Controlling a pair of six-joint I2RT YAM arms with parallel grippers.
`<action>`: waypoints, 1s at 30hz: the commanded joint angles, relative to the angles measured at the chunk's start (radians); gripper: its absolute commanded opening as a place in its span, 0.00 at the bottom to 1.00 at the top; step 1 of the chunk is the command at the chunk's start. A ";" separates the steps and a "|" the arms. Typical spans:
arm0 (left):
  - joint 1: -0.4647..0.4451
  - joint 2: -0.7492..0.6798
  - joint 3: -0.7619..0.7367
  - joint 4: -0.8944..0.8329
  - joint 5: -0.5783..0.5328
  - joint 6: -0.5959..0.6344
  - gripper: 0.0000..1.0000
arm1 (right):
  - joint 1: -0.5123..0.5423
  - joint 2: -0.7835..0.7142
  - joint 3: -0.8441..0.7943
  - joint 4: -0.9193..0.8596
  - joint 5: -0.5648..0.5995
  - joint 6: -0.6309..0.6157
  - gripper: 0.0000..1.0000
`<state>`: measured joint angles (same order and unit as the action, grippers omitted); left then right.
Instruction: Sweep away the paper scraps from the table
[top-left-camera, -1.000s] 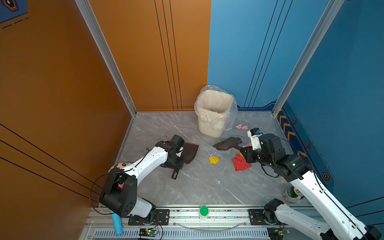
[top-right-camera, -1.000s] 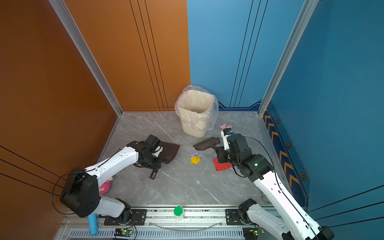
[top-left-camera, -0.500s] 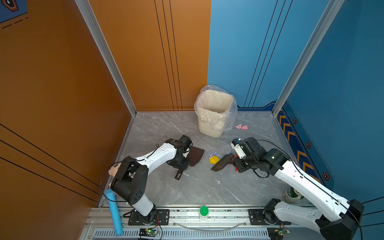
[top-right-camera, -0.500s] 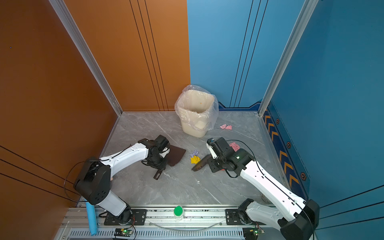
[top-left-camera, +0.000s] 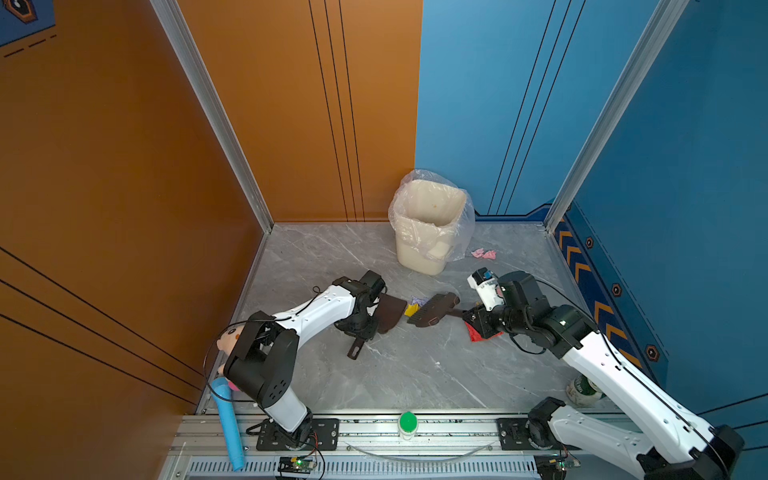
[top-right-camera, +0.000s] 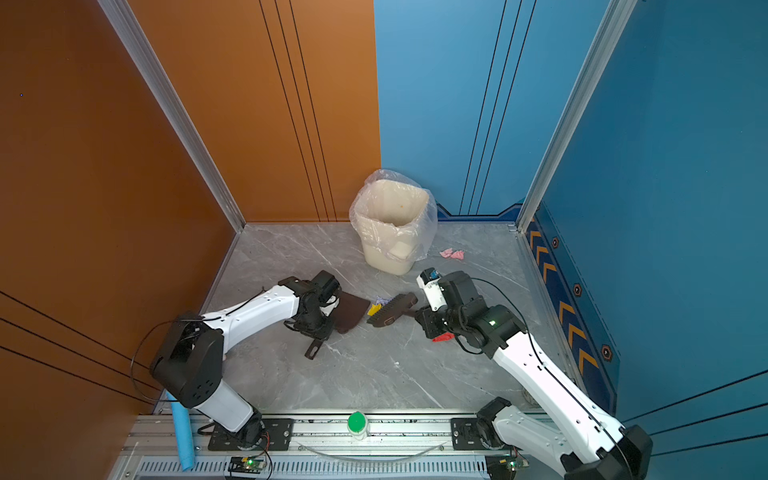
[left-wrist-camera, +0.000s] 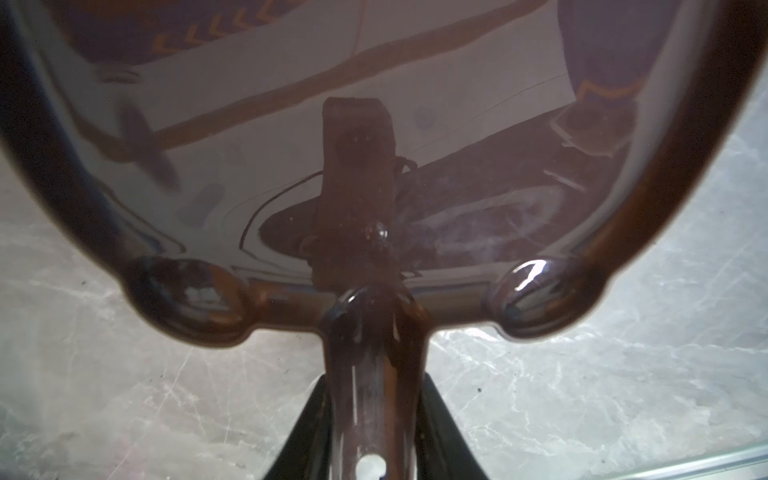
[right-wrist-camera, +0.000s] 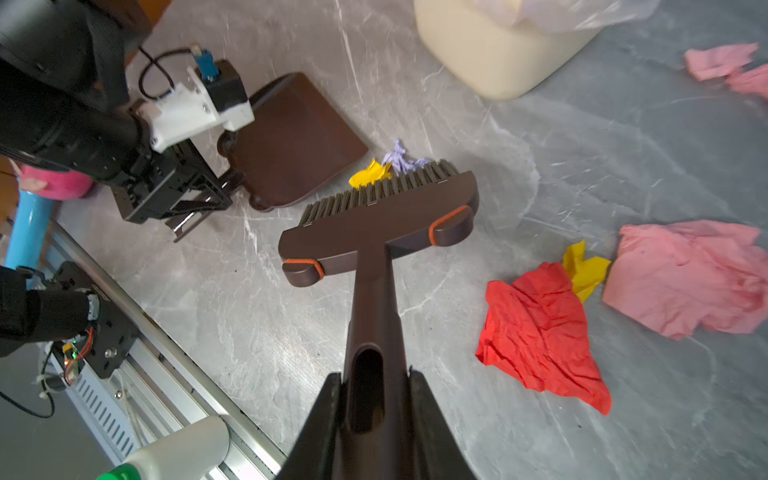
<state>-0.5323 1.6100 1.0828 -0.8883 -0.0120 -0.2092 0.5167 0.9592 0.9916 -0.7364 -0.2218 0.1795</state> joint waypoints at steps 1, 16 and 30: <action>0.018 -0.049 -0.009 -0.065 -0.051 -0.008 0.00 | -0.054 -0.076 -0.005 -0.001 -0.023 -0.008 0.00; -0.019 -0.087 0.006 -0.133 -0.031 -0.009 0.00 | -0.043 0.003 -0.089 0.270 0.275 0.137 0.00; -0.124 -0.081 -0.010 -0.149 -0.026 -0.134 0.00 | -0.050 0.132 -0.057 0.305 0.284 0.091 0.00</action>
<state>-0.6464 1.5501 1.0809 -1.0088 -0.0486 -0.2989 0.4717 1.0771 0.8864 -0.4850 0.0319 0.3019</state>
